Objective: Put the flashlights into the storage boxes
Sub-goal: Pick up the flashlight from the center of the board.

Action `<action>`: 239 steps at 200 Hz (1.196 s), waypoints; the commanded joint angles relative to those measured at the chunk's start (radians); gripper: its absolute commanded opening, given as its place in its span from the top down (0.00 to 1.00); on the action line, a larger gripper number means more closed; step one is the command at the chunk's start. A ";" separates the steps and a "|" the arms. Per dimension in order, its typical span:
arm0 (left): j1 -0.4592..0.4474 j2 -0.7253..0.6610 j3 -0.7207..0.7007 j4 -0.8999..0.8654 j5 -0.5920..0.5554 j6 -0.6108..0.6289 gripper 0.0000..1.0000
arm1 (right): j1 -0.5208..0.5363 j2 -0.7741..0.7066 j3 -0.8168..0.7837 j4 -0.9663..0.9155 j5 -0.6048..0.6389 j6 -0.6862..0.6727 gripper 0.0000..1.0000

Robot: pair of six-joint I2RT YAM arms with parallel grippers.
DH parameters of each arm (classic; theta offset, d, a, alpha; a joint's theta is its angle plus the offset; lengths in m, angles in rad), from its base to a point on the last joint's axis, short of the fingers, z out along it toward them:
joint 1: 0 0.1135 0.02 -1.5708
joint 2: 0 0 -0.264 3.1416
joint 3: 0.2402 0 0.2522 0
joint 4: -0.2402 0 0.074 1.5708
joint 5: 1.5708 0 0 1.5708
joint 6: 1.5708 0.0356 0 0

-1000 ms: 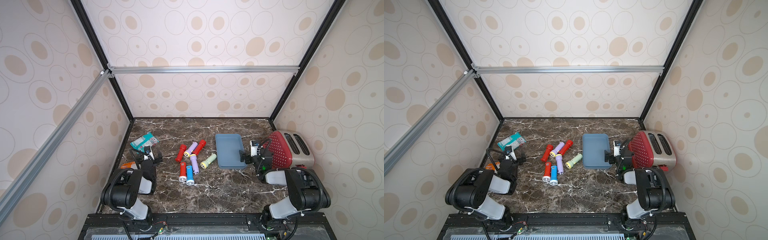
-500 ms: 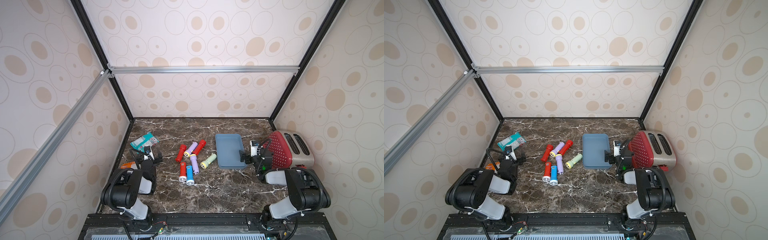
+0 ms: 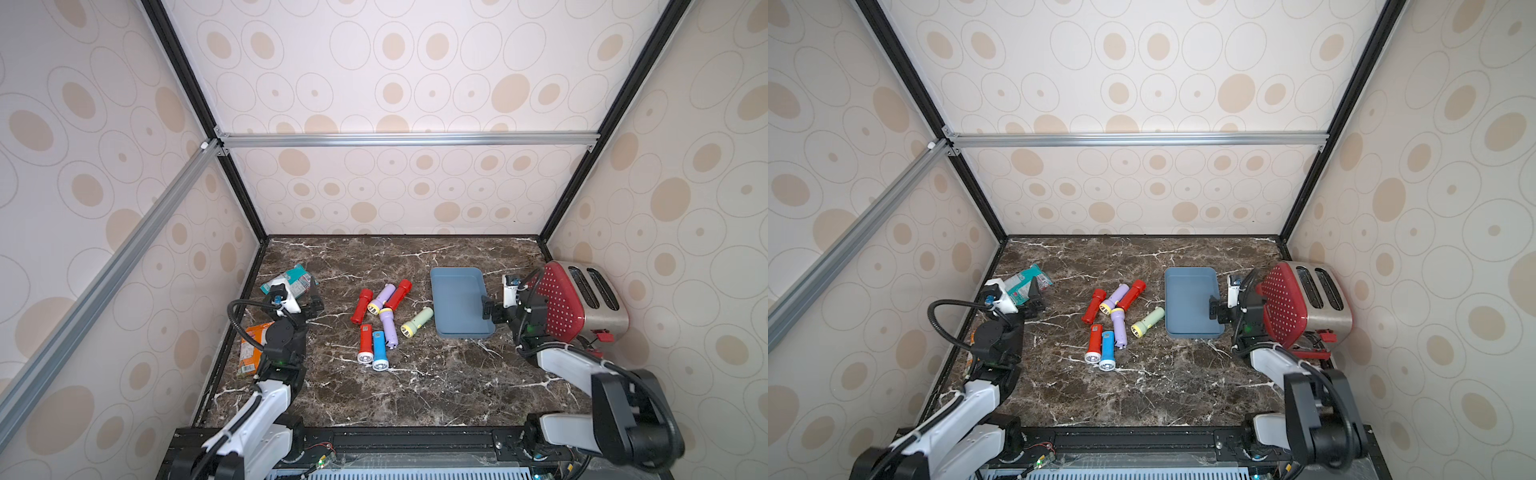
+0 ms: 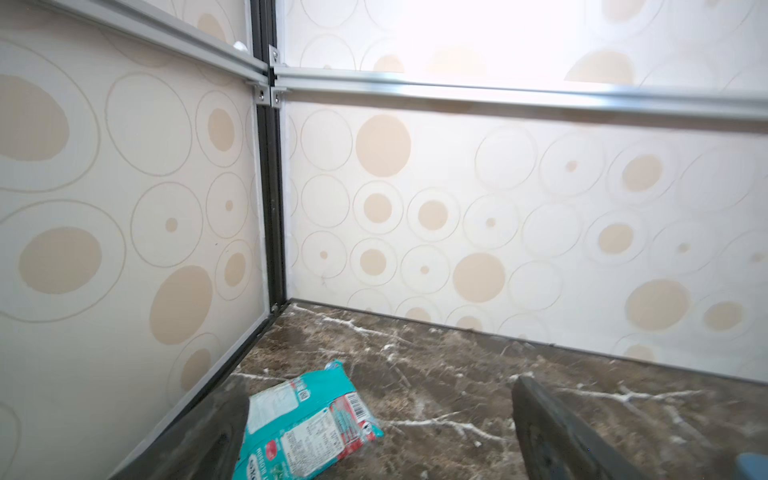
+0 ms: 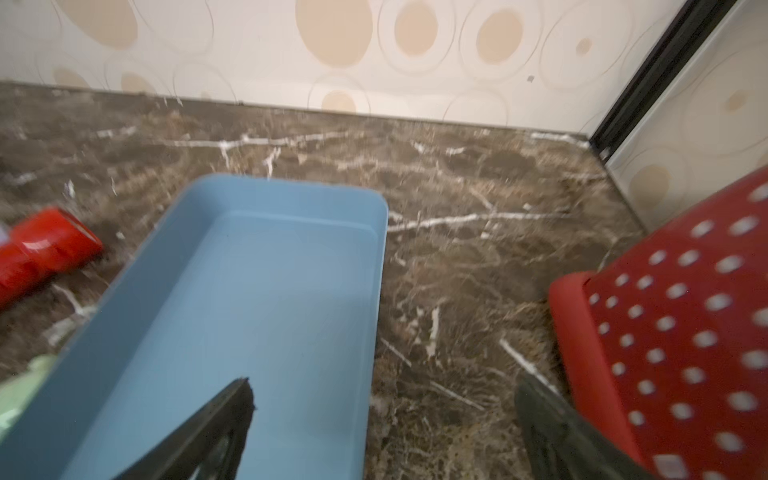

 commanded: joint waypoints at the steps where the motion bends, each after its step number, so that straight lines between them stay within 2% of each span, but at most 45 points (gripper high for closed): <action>1: -0.006 -0.115 0.112 -0.388 0.130 -0.117 0.01 | 0.005 -0.176 0.139 -0.356 0.101 0.090 0.00; 9: -0.005 -0.125 0.142 -0.443 0.167 -0.127 0.01 | 0.004 -0.222 0.166 -0.452 0.166 0.198 0.00; 17: -0.006 -0.116 0.166 -0.480 0.178 -0.151 0.01 | 0.004 -0.262 0.174 -0.547 0.289 0.356 0.00; 24: -0.006 -0.098 0.180 -0.519 0.162 -0.199 0.01 | 0.002 -0.293 0.163 -0.607 0.402 0.513 0.00; 29: -0.006 -0.079 0.186 -0.538 0.142 -0.240 0.01 | -0.004 -0.314 0.150 -0.629 0.427 0.562 0.00; 42: -0.004 -0.021 0.204 -0.593 0.089 -0.338 0.01 | -0.037 -0.358 0.127 -0.623 0.272 0.487 0.00; 58: -0.003 0.052 0.223 -0.677 0.073 -0.454 0.01 | -0.037 -0.361 0.134 -0.691 0.227 0.494 0.00; 81: 0.007 0.122 0.234 -0.730 0.109 -0.516 0.01 | -0.036 -0.371 0.136 -0.791 0.124 0.482 0.00; 101: 0.011 0.140 0.185 -0.647 0.185 -0.506 0.01 | -0.034 -0.412 0.070 -0.805 -0.019 0.507 0.00; 118: 0.005 0.133 0.120 -0.559 0.252 -0.528 0.14 | -0.026 -0.457 -0.006 -0.812 -0.115 0.527 0.06; 146: -0.068 0.173 0.067 -0.506 0.306 -0.564 0.28 | 0.025 -0.521 -0.093 -0.870 -0.030 0.534 0.13; 178: -0.256 0.305 0.092 -0.560 0.286 -0.558 0.37 | 0.102 -0.532 -0.163 -0.825 0.011 0.537 0.16; 193: -0.330 0.365 0.118 -0.597 0.274 -0.564 0.41 | 0.158 -0.508 -0.173 -0.825 0.108 0.571 0.17; 219: -0.398 0.421 0.129 -0.622 0.221 -0.567 0.41 | 0.259 -0.484 -0.172 -0.788 0.205 0.567 0.17; 239: -0.412 0.456 0.126 -0.606 0.222 -0.570 0.42 | 0.281 -0.481 -0.177 -0.774 0.227 0.562 0.17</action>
